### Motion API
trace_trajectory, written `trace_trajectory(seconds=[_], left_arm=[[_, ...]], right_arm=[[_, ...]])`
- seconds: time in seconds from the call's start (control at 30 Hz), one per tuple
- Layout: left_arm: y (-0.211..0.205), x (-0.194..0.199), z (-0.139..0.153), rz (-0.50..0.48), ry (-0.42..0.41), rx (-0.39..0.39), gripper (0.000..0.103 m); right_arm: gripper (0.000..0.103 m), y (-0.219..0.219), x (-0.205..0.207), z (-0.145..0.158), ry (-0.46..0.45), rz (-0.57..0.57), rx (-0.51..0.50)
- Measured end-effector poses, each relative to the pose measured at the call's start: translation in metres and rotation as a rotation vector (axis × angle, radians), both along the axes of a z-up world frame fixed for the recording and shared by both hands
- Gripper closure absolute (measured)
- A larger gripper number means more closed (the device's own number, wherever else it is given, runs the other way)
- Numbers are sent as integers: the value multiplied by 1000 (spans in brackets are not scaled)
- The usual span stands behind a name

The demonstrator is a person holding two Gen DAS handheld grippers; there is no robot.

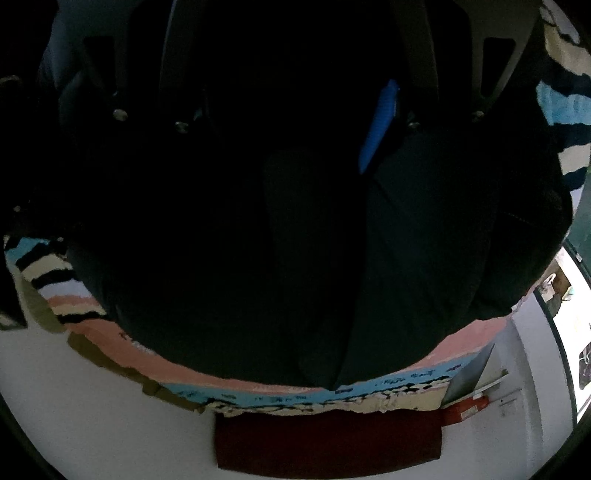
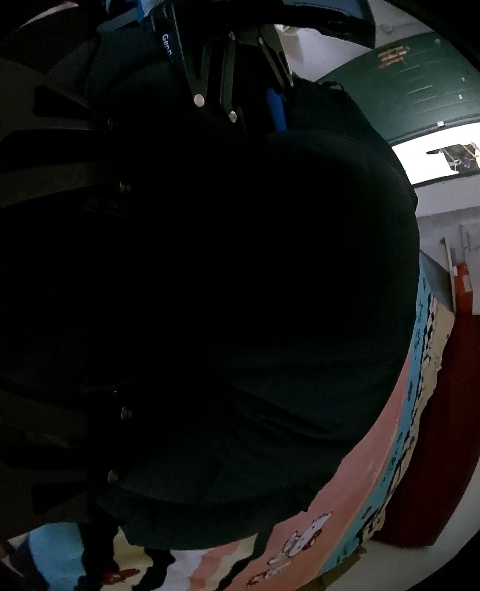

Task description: Fold large clothes

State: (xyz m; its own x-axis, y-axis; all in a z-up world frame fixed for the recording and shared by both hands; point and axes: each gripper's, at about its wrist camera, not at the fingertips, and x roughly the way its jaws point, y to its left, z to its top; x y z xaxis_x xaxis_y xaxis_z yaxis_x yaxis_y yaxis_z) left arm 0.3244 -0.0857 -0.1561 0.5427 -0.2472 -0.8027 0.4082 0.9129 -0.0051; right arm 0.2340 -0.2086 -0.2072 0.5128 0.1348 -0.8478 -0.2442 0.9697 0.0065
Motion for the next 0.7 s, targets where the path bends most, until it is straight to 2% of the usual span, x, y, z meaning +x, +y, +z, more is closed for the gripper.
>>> trace_trajectory(seconds=[0.07,0.13,0.2,0.3,0.4,0.53,0.6,0.7], left_arm=[[1,-5,10,-6,19,-2,41],[8,-9,23,-28,40,-40,41],[18,-13,41,-44,26,-93,41],[32,-7,69,-29,-19,-160,41],[31,14,85,4,-65,-154,41],[17,52,78,28,-70,-114,41],[11,68,64,33,-45,-96,41],[4,76,42,26,-29,-65,40]], right_arm=[[42,3,-4,5,5,-1,-17],[42,1,-11,16,18,-4,-4],[43,-2,-20,32,8,5,20],[43,-3,-24,57,-48,23,17],[43,-2,-12,83,-133,16,17],[41,0,30,96,-202,-24,26],[41,1,46,91,-197,-39,27],[40,3,68,68,-157,-37,12]])
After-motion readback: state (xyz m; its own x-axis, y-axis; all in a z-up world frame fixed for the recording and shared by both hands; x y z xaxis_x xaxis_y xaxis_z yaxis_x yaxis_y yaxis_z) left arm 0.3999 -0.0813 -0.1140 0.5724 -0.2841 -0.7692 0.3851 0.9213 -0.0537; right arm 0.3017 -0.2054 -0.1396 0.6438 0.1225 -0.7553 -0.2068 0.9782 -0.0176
